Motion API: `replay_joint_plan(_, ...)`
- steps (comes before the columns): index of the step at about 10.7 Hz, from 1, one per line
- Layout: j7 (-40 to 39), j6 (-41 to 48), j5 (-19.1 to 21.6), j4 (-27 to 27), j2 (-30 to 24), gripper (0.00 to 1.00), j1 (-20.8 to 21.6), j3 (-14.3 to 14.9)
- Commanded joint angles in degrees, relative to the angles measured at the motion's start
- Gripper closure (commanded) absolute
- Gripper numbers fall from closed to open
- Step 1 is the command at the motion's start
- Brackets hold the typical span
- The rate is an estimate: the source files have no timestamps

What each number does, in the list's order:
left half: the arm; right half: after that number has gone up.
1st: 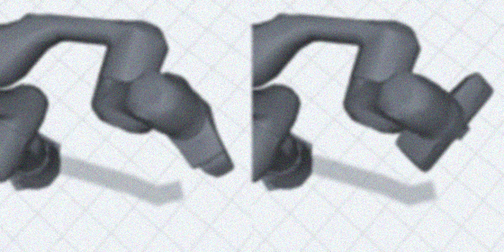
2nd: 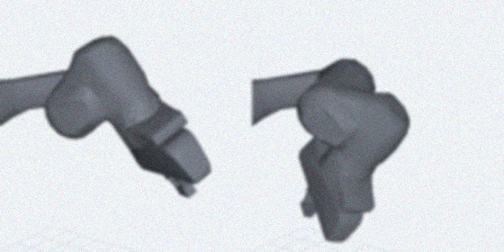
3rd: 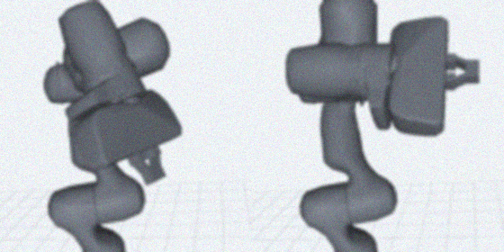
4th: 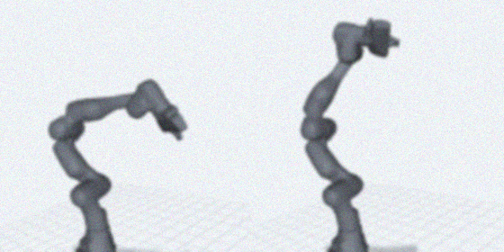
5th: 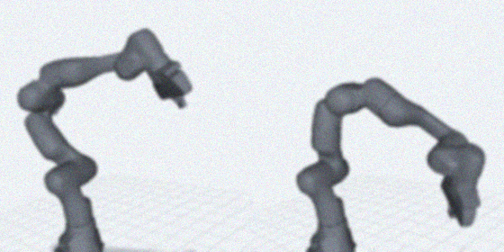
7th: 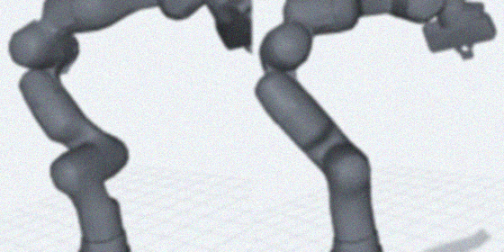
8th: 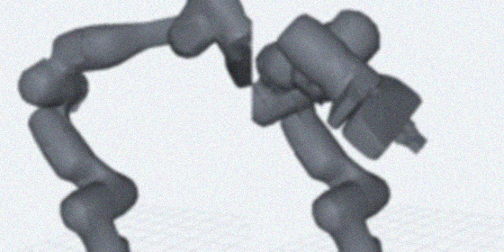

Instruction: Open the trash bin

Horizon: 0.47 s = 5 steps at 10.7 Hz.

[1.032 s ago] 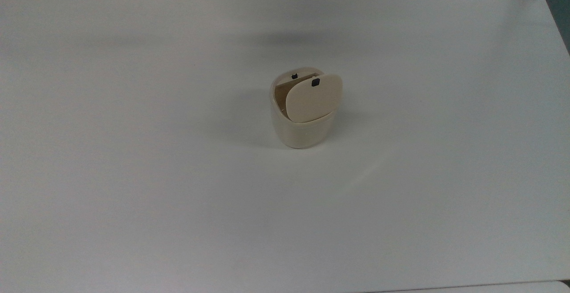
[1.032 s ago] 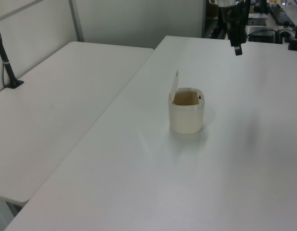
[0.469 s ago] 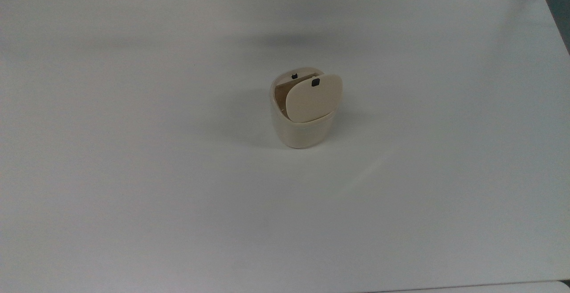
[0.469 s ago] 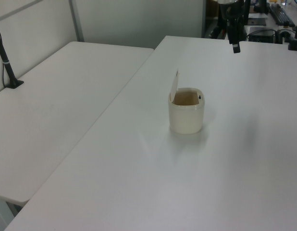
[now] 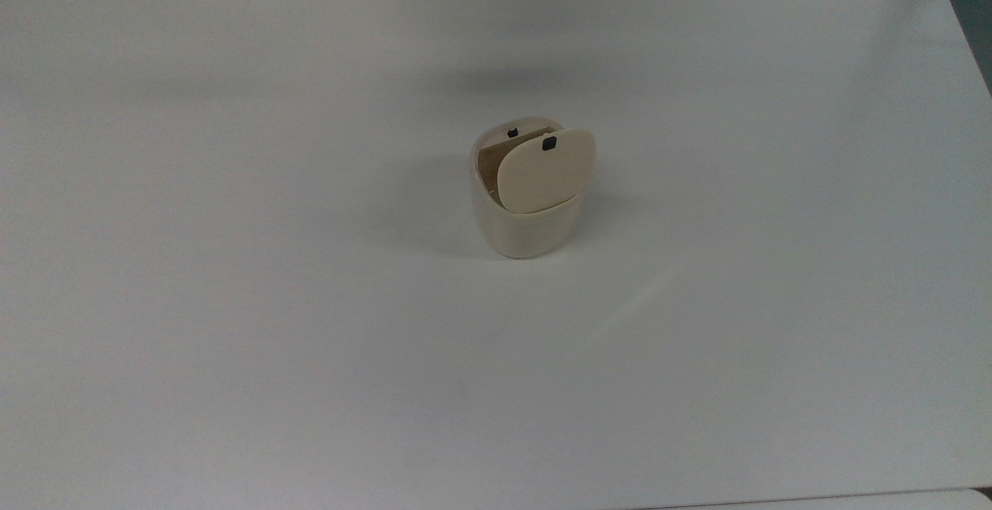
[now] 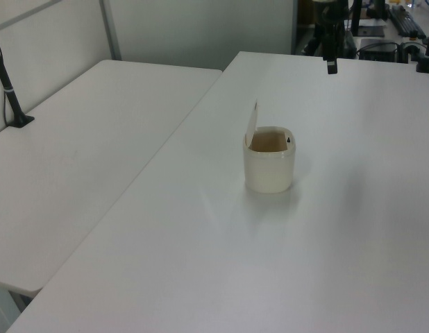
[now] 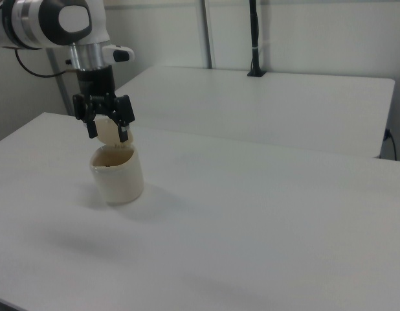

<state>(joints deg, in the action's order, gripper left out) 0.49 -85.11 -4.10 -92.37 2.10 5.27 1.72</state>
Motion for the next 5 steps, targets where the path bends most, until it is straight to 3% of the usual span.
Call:
replay_joint_plan(1, 1.2, -4.0, -0.9, -0.9, -1.2, 0.00, 0.2, 0.3)
replay_joint_plan(5, 2.2, -4.5, -1.3, -0.8, -2.1, 0.00, -0.5, 0.2)
